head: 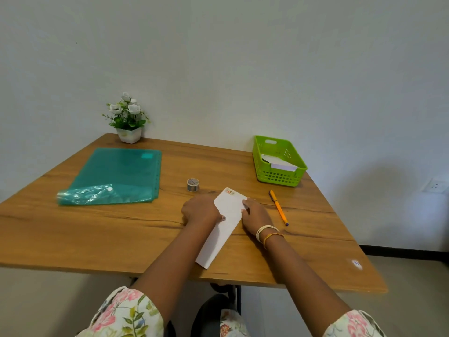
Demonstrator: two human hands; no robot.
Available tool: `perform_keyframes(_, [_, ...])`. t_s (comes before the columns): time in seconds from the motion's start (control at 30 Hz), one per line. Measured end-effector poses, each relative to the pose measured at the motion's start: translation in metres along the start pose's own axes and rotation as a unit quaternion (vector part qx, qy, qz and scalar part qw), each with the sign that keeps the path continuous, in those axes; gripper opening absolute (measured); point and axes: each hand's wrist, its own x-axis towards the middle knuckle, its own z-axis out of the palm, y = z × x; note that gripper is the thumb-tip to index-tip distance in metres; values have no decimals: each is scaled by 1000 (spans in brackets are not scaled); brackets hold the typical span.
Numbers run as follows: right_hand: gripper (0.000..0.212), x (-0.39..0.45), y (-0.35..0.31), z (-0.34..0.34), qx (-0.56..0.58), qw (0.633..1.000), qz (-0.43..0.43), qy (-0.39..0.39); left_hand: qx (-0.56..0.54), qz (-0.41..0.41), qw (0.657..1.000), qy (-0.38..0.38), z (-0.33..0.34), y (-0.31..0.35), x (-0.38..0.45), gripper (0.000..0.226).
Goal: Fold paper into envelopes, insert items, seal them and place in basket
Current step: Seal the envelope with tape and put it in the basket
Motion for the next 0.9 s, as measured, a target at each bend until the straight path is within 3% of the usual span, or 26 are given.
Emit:
perform_keyframes(0.17, [39, -7, -4, 1, 12, 1000, -10, 12, -102, -9, 991, -88, -6, -5, 1, 69])
perform_keyframes(0.27, [35, -7, -3, 2, 39, 999, -2, 22, -210, -3, 972, -107, -7, -3, 3, 46])
perform_keyframes(0.37, [14, -8, -3, -2, 94, 995, 19, 35, -385, -25, 912, -137, -6, 3, 5, 33])
perform_keyframes(0.47, [39, -11, -8, -11, 171, 983, 44, 46, -488, -40, 862, -129, -7, 10, 5, 18])
perform_keyframes(0.6, [57, -11, -14, -24, 241, 966, 89, 28, -585, -75, 800, -107, -15, 24, 10, 22])
perform_keyframes(0.7, [31, -5, -10, -34, 264, 959, 100, 17, -637, -97, 758, -104, -27, 32, 9, 22])
perform_keyframes(0.8, [17, -4, -7, -48, 375, 920, 107, 30, -645, -61, 753, -115, -35, 40, 7, 26])
perform_keyframes(0.9, [23, -3, -7, -66, 477, 869, 108, 82, -619, -12, 766, -175, -43, 48, -7, 27])
